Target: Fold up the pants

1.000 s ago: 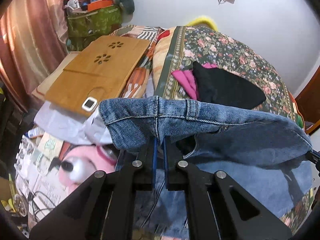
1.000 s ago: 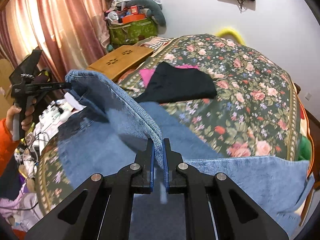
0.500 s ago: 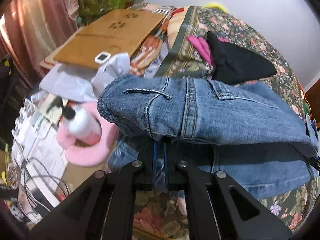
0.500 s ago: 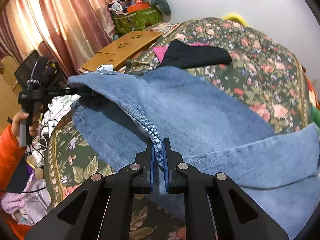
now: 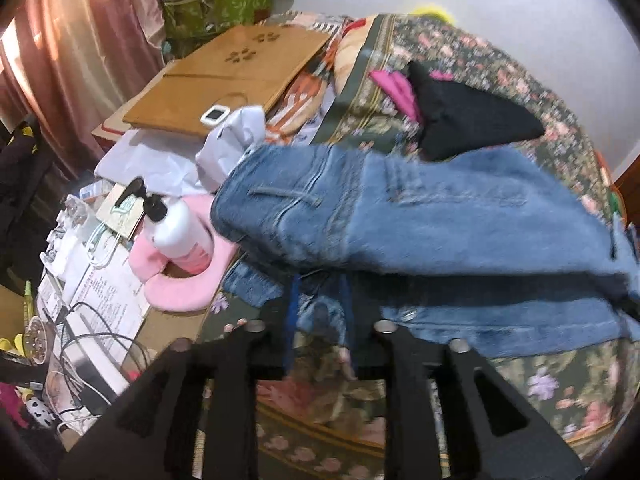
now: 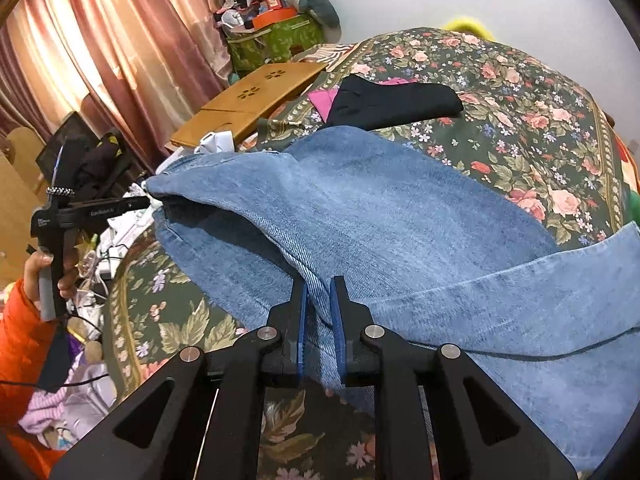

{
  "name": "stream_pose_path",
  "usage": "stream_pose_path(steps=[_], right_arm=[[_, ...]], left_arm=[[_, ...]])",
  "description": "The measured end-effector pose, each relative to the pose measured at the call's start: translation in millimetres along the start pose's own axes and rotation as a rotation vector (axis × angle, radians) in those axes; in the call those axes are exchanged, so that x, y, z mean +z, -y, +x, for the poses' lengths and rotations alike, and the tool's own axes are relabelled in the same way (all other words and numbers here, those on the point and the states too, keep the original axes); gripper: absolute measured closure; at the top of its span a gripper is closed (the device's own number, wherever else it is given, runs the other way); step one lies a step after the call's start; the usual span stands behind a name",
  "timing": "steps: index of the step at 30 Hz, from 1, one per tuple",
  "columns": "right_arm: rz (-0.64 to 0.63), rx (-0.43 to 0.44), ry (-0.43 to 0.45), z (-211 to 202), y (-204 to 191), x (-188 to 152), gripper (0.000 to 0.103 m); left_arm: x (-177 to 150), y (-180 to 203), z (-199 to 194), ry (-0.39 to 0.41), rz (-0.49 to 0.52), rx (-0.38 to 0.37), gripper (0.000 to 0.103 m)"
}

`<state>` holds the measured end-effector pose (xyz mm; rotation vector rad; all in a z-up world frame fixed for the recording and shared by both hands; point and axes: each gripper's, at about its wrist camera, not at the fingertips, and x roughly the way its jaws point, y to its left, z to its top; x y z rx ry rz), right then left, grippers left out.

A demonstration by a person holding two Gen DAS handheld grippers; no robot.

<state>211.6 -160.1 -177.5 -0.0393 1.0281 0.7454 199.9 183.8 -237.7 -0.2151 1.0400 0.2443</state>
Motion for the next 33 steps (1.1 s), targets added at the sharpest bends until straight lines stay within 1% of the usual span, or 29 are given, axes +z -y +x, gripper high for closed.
stream_pose_path(steps=[2, 4, 6, 7, 8, 10, 12, 14, 15, 17, 20, 23, 26, 31, 33], right_arm=[[0.014, 0.011, 0.009, -10.0, 5.4, 1.3, 0.09], [0.028, 0.003, 0.027, -19.8, 12.0, 3.3, 0.091], [0.053, -0.01, 0.047, -30.0, 23.7, 3.8, 0.089], [0.065, -0.021, 0.053, -34.3, 30.0, 4.5, 0.088], [0.078, -0.041, 0.059, -38.5, 37.8, 4.9, 0.085], [0.099, -0.085, 0.071, -46.9, 54.7, 6.7, 0.08], [0.134, -0.139, 0.087, -55.5, 76.6, 9.1, 0.07], [0.18, -0.186, 0.103, -64.9, 102.7, 11.1, 0.062], [0.197, -0.201, 0.107, -67.9, 113.4, 13.2, 0.059], [0.232, -0.239, 0.11, -72.1, 138.0, 16.2, 0.057], [0.284, -0.287, 0.106, -74.3, 178.2, 21.3, 0.056], [0.339, -0.319, 0.094, -72.3, 219.9, 28.8, 0.056], [0.388, -0.361, 0.082, -67.4, 258.5, 35.5, 0.056], [0.455, -0.427, 0.021, -46.6, 321.5, 45.5, 0.056], [0.489, -0.44, 0.002, -37.5, 343.7, 46.7, 0.056]], left_arm=[[7.1, 7.7, -7.5, 0.021, 0.005, -0.009, 0.068], [16.9, 18.6, -14.6, 0.044, 0.023, -0.018, 0.061], [27.1, 29.2, -19.4, 0.066, 0.036, -0.031, 0.045], [33.5, 36.0, -21.5, 0.08, 0.044, -0.04, 0.042], [39.5, 42.8, -22.7, 0.092, 0.053, -0.046, 0.037], [48.7, 54.4, -22.5, 0.105, 0.068, -0.05, 0.034], [58.7, 66.4, -19.3, 0.111, 0.084, -0.059, 0.026], [68.9, 80.4, -12.1, 0.103, 0.099, -0.063, 0.018], [72.0, 85.2, -9.1, 0.098, 0.103, -0.068, 0.017], [81.0, 98.0, -0.2, 0.079, 0.114, -0.077, 0.017], [91.9, 111.9, 10.6, 0.051, 0.124, -0.083, 0.017], [105.3, 122.8, 19.0, 0.048, 0.141, -0.057, 0.017], [119.2, 130.4, 24.1, 0.054, 0.17, -0.031, 0.016], [134.8, 138.5, 35.5, 0.05, 0.213, -0.015, 0.012], [137.5, 143.4, 43.6, 0.041, 0.229, -0.009, 0.012]])
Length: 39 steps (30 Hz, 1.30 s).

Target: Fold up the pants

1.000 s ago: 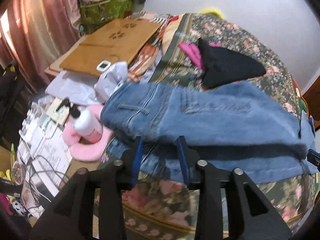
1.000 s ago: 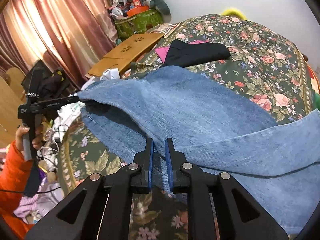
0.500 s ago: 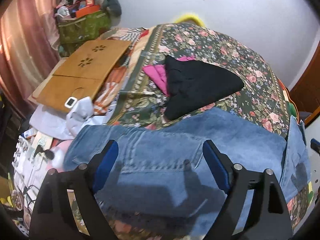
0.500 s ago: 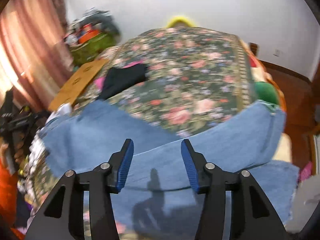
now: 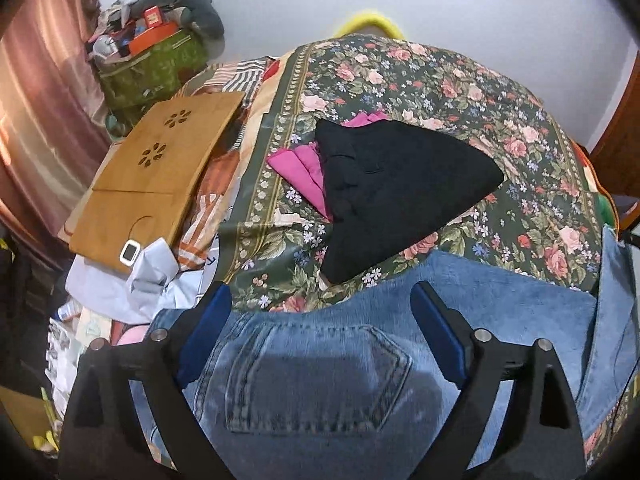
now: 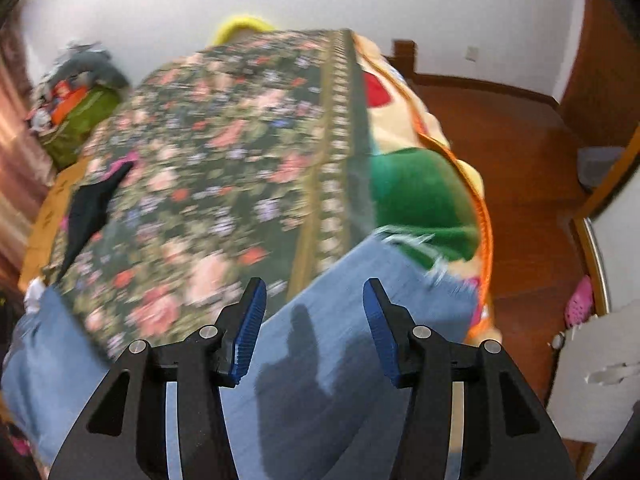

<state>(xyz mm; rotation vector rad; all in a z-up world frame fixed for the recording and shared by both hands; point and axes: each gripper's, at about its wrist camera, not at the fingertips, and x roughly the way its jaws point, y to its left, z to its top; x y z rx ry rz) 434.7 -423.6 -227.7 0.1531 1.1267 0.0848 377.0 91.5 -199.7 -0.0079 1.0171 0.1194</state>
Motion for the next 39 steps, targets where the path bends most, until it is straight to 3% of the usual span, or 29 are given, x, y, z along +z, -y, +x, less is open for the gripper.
stream_pose_path(steps=[4, 8, 12, 15, 20, 31, 35, 39], right_arm=[[0.055, -0.023, -0.065, 35.2, 19.1, 12.2, 0.056], [0.033, -0.023, -0.112, 56.7, 19.4, 8.4, 0.058], [0.043, -0.003, -0.096, 52.3, 22.1, -0.4, 0.087], [0.027, -0.016, -0.067, 42.3, 23.9, -7.2, 0.094], [0.02, -0.002, 0.007, 5.0, 30.2, -12.7, 0.097], [0.009, 0.088, 0.302, -167.2, 50.9, -24.2, 0.097], [-0.006, 0.109, 0.359, -201.0, 48.7, -39.0, 0.097], [-0.021, 0.092, 0.364, -205.7, 53.3, -64.1, 0.097]], left_arm=[[0.0, 9.6, 20.3, -0.037, 0.022, -0.003, 0.011], [-5.9, 20.2, 38.1, -0.08, 0.042, -0.01, 0.011], [-12.3, 28.2, 43.2, -0.1, 0.061, -0.01, 0.011], [-15.6, 33.1, 40.4, -0.105, 0.07, -0.016, 0.011], [-21.1, 43.9, 28.4, -0.114, 0.091, -0.037, 0.011], [-51.1, 95.6, 4.5, -0.158, 0.167, -0.093, 0.011], [-69.5, 121.2, -2.0, -0.177, 0.199, -0.111, 0.011], [-85.9, 146.2, -5.6, -0.193, 0.225, -0.121, 0.011]])
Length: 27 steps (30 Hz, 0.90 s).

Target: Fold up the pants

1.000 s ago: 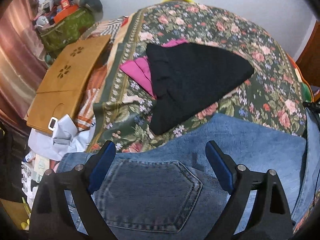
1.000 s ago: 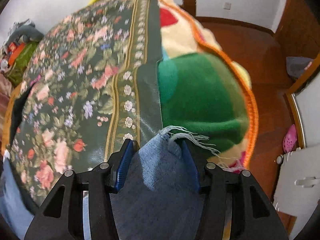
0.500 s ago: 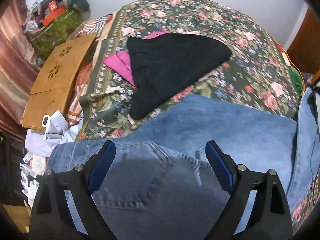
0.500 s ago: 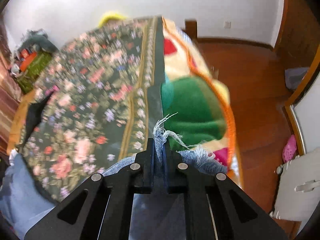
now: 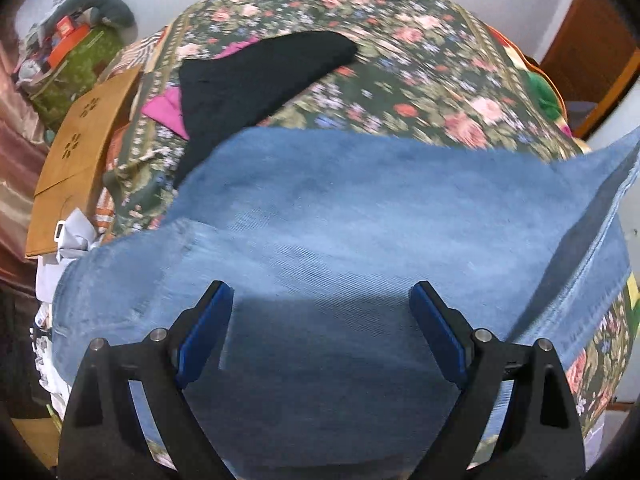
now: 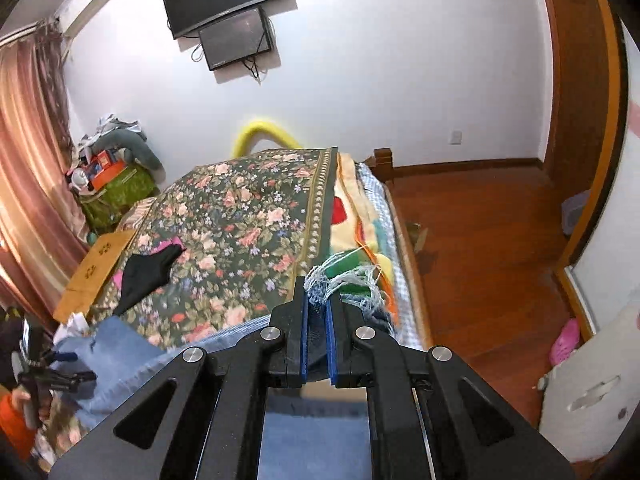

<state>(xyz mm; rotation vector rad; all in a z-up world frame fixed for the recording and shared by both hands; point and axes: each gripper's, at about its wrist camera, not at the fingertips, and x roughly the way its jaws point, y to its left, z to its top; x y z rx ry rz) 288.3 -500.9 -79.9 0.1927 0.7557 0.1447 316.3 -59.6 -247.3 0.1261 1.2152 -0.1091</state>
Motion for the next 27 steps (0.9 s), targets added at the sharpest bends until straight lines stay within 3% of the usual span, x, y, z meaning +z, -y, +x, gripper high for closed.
stream_pose_path(steps=[4, 12, 22, 27], right_arm=[[0.032, -0.018, -0.051, 4.5, 18.1, -33.4, 0.097], [0.112, -0.02, -0.141, -2.8, 56.9, -105.0, 0.097], [0.159, -0.076, -0.24, 6.7, 70.0, -167.5, 0.097], [0.18, -0.187, -0.256, 2.8, 70.4, -177.2, 0.086]], left_arm=[[-8.2, 26.3, -4.7, 0.021, 0.025, 0.024, 0.011], [-15.4, 46.7, -11.6, 0.016, -0.003, 0.001, 0.011], [-22.3, 60.6, -15.8, 0.041, -0.004, 0.012, 0.011], [-22.7, 55.1, -15.4, 0.046, -0.017, -0.013, 0.011]])
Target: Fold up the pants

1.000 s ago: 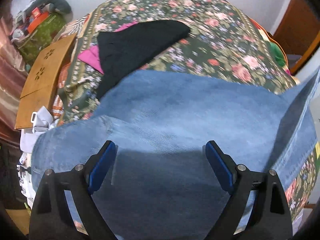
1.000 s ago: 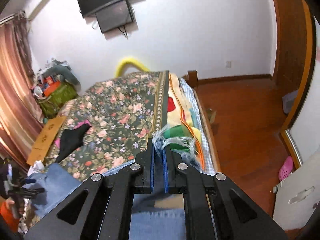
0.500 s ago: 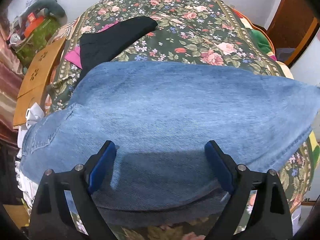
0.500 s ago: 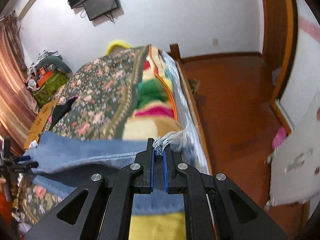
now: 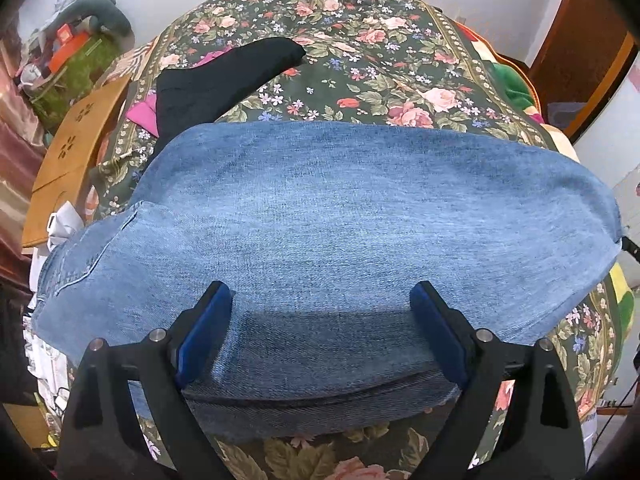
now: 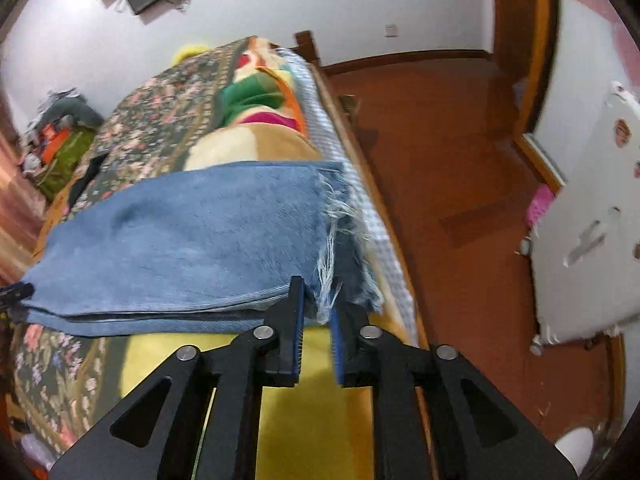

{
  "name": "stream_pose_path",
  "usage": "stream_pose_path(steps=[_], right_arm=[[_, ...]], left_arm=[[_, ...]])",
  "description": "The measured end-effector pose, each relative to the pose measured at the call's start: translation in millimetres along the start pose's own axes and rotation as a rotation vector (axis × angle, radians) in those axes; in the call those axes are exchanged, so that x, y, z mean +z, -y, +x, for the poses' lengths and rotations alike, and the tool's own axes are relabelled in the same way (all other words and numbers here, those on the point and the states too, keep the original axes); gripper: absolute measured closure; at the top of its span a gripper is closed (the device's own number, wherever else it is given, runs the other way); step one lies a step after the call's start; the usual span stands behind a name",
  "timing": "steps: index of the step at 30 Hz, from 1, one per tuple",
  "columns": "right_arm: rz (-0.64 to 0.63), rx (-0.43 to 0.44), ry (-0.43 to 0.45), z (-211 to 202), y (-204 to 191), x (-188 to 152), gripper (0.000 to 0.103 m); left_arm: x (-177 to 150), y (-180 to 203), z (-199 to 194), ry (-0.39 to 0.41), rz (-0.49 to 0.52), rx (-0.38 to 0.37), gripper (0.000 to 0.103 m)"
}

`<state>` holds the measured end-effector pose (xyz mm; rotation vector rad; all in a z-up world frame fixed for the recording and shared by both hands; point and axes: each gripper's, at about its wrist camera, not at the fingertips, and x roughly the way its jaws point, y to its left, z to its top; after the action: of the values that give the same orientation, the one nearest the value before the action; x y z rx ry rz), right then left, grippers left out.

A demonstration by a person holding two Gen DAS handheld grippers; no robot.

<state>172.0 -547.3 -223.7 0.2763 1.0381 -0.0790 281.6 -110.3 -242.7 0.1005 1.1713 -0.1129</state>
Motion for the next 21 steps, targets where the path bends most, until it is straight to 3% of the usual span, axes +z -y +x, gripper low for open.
stream_pose_path(steps=[1, 3, 6, 13, 21], right_arm=[[-0.004, -0.025, 0.0, -2.4, -1.3, 1.1, 0.084], [-0.004, -0.05, 0.017, -13.5, -4.9, 5.8, 0.069], [-0.025, -0.057, 0.071, -31.9, -17.5, 13.9, 0.059], [-0.126, 0.038, 0.188, -64.0, -86.4, 41.8, 0.049], [-0.312, 0.219, 0.248, -56.6, -214.7, 63.6, 0.042]], left_arm=[[-0.1, -1.8, -0.8, 0.003, -0.003, 0.0, 0.011], [-0.9, -6.6, -3.1, 0.012, -0.009, 0.002, 0.011], [-1.0, -19.1, -12.9, 0.047, -0.023, 0.003, 0.011], [5.4, -80.4, -49.7, 0.166, -0.11, 0.028, 0.011], [-10.0, -197.0, -76.3, 0.228, -0.307, 0.085, 0.01]])
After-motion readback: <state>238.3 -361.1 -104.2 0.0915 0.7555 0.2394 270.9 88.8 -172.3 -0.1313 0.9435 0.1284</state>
